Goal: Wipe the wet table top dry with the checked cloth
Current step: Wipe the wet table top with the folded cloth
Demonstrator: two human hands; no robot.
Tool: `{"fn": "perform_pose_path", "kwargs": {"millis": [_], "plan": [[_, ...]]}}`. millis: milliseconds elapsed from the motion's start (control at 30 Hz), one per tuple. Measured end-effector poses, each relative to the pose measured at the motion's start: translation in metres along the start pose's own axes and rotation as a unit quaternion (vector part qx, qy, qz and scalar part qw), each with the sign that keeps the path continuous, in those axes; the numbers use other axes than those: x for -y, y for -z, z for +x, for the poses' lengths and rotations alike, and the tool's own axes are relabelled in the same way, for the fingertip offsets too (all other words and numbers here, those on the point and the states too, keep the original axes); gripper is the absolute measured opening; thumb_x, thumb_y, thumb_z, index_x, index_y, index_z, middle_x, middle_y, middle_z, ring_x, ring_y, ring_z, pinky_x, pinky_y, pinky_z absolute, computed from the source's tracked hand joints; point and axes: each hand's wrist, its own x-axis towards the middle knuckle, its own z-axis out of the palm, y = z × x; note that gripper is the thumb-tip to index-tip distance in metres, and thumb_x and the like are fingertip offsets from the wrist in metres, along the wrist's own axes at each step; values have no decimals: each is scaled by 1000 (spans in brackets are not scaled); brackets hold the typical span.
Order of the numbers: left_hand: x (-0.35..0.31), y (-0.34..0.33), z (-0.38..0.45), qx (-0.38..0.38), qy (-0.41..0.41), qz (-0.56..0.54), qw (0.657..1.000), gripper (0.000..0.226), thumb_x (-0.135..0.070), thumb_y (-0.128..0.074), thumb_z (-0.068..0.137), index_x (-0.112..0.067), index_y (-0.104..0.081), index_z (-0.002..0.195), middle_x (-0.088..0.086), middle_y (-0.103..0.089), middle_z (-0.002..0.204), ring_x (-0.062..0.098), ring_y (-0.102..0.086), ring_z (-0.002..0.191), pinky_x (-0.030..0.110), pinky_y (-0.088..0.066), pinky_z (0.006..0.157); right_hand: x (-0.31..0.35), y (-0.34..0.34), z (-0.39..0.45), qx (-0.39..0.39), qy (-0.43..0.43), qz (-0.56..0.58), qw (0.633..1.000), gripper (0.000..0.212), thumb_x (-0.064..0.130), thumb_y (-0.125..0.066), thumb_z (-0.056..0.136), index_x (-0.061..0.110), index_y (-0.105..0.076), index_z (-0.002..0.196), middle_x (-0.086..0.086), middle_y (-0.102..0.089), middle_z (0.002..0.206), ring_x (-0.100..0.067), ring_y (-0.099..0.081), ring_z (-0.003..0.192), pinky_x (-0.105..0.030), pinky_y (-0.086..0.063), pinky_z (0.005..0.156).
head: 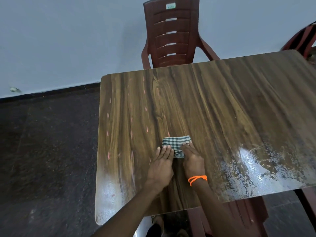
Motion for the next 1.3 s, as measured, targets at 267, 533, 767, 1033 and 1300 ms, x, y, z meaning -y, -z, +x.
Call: {"fn": "perform_pose_path", "kwargs": {"millis": [267, 533, 767, 1033, 1300], "plan": [[15, -11, -40, 32, -48, -9, 998, 67, -19, -31, 79, -3, -49, 141, 14, -47, 148, 28, -38, 141, 44, -16, 115, 8, -1, -38, 40, 40, -5, 998, 54, -19, -67, 68, 10, -67, 113, -2, -63, 125, -24, -47, 129, -33, -52, 91], [-3, 10, 14, 27, -58, 0, 998, 67, -17, -37, 79, -4, -44, 145, 12, -42, 152, 25, -34, 144, 46, -10, 121, -9, 17, 8, -23, -29, -21, 999, 48, -19, -65, 70, 9, -70, 109, -8, -67, 117, -23, -55, 120, -37, -55, 87], [42, 20, 43, -5, -26, -12, 1000, 73, -20, -22, 77, -3, -46, 143, 13, -46, 149, 25, -37, 142, 42, -9, 122, 8, -16, 59, 6, -17, 7, 1000, 41, -10, -62, 76, 11, -69, 111, -6, -67, 117, -24, -52, 123, -35, -51, 91], [36, 9, 8, 14, -60, -3, 998, 72, -24, -22, 82, -1, -34, 149, 16, -34, 155, 29, -26, 147, 48, -17, 121, 6, 0, 24, 22, 40, 9, 999, 51, -19, -65, 71, 11, -69, 112, -2, -66, 120, -21, -51, 125, -28, -46, 96], [32, 27, 81, 2, -64, -3, 998, 68, -18, -27, 83, -2, -36, 148, 14, -34, 156, 26, -25, 148, 44, -2, 122, -4, 8, 81, -13, -37, -25, 999, 47, -15, -64, 71, 11, -69, 110, -6, -67, 117, -23, -56, 119, -38, -56, 84]]}}
